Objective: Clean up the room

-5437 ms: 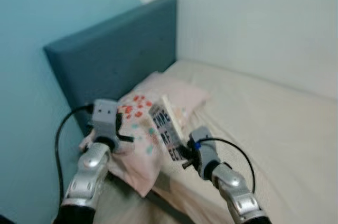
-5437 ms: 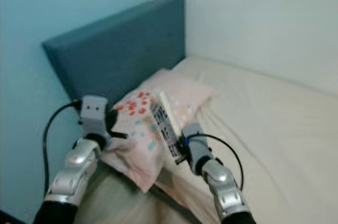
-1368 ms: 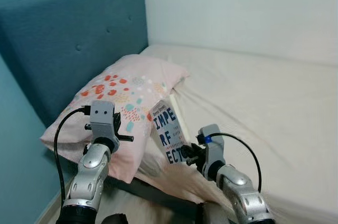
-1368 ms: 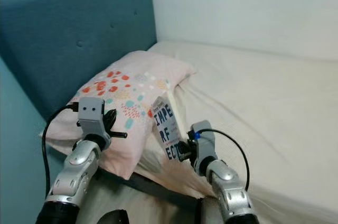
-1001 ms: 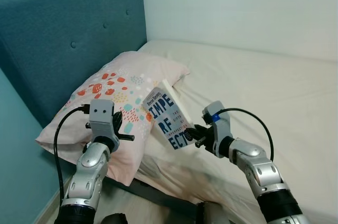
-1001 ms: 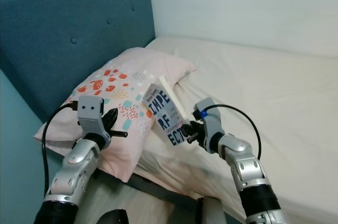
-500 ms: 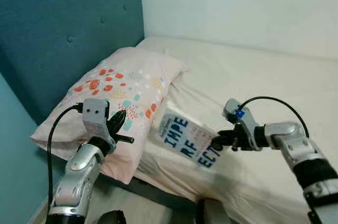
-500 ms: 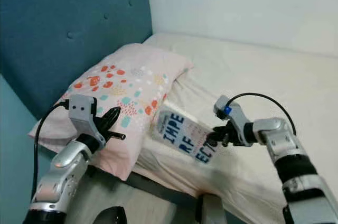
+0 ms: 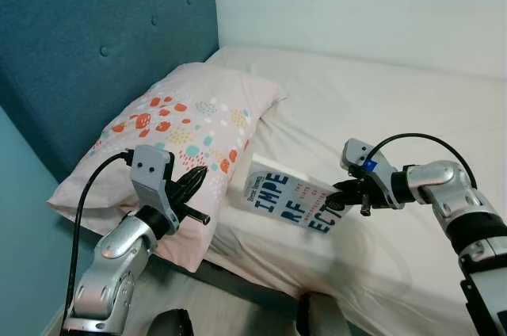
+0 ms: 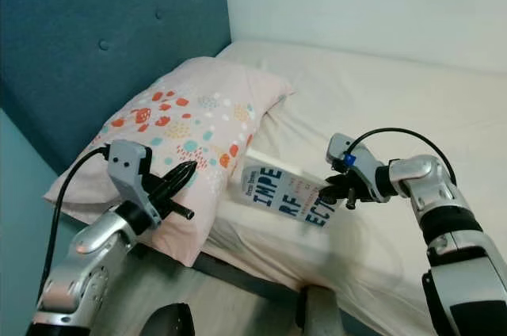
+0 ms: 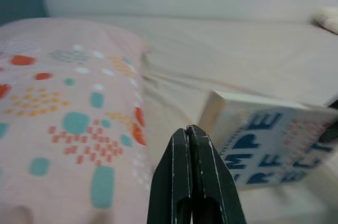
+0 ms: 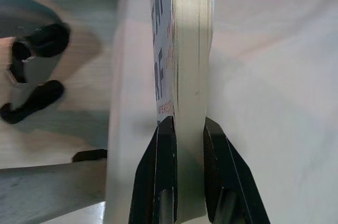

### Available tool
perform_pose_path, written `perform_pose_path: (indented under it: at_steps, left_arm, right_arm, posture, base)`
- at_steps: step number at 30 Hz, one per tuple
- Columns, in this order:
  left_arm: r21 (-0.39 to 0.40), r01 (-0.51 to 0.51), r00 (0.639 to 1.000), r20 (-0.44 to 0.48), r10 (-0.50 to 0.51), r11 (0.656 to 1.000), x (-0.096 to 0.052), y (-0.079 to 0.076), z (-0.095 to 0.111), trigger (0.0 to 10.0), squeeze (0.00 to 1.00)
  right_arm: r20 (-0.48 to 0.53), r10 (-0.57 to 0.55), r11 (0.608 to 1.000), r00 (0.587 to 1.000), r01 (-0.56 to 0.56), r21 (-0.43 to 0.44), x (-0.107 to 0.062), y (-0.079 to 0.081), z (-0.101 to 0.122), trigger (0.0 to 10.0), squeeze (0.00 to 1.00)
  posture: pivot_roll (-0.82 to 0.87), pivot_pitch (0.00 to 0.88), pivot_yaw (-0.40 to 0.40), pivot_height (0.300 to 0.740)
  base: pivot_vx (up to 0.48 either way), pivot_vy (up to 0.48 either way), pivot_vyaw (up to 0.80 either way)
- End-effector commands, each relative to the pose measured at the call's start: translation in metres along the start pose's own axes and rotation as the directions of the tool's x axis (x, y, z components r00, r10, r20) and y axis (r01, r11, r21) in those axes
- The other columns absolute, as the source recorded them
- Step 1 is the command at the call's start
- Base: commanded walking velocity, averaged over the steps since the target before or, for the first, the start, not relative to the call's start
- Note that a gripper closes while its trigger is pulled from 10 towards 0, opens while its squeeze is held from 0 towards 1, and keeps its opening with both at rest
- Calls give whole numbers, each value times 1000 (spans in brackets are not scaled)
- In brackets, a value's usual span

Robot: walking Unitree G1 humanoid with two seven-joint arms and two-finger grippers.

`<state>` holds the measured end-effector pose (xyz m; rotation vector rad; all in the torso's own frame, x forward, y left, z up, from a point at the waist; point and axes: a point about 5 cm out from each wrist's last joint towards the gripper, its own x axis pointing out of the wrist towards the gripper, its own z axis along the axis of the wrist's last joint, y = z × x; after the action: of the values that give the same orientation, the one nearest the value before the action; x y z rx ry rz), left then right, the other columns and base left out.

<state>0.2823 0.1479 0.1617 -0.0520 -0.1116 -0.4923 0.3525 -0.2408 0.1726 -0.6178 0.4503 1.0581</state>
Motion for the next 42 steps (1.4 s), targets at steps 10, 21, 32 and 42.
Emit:
perform_pose_path:
  at_steps: [10, 21, 32, 42]
  left_arm:
    - [146, 149, 988, -55, -142, 978, -10, -12, 7, 10000, 0]
    - [166, 194, 979, -92, -180, 967, -20, -14, 10, 10000, 0]
    - [164, 214, 975, -98, -200, 963, -18, -17, 11, 10000, 0]
    - [157, 185, 981, -87, -173, 970, -17, -17, 12, 10000, 0]
  right_arm:
    - [88, 67, 997, 994, -64, -33, 5, -1, 12, 10000, 0]
    - [20, 59, 998, 998, -59, -18, 10, 3, -2, 10000, 0]
    - [-33, 57, 998, 998, -58, -31, 9, 5, -9, 10000, 0]
    - [-59, 7, 998, 998, -11, -67, 6, 1, -9, 10000, 525]
  posture:
    - [67, 165, -17, 567]
    - [94, 177, -1, 567]
    - [95, 175, -2, 567]
    - [93, 177, -7, 567]
  base:
    - [0, 0, 0]
    - [0, 0, 0]
    - [0, 0, 0]
    - [0, 0, 0]
